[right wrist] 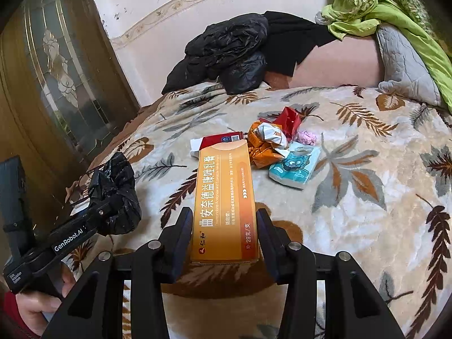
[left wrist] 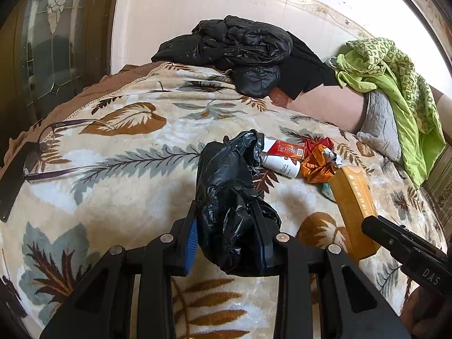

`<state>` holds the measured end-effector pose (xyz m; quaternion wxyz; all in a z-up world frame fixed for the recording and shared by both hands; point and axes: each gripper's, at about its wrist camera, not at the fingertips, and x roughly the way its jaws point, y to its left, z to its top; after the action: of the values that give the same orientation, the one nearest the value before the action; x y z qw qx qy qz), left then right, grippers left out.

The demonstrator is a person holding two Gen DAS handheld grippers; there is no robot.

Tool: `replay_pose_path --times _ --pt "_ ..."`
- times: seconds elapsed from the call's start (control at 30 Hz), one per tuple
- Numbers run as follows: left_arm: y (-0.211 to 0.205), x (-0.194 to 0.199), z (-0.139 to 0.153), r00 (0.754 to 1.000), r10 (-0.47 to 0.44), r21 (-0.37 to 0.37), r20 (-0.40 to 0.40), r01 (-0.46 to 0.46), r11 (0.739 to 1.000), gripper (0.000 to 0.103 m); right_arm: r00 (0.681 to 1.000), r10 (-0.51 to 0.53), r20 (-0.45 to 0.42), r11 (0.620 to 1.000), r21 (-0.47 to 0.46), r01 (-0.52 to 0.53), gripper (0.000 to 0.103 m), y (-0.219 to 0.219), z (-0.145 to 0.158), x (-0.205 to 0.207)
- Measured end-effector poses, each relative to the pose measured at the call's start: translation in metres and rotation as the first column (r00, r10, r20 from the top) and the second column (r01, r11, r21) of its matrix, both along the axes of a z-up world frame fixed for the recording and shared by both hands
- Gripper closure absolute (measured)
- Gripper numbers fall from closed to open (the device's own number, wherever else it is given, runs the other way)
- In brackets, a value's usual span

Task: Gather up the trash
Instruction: 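Lift the black bag with the left tool while the right tool lifts the orange box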

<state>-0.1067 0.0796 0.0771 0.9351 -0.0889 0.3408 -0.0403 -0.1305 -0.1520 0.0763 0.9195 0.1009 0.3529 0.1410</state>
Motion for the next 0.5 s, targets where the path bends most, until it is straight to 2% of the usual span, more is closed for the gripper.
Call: replay_pose_path --times 0.5 --pt "-0.0057 0.0001 0.0008 0.999 -0.036 -0.005 0.01 0.036 0.999 0.072 1.0 -0.009 0.002 1.0 -0.007 0.009 0.054 -0.0021 0.0008 0.0007"
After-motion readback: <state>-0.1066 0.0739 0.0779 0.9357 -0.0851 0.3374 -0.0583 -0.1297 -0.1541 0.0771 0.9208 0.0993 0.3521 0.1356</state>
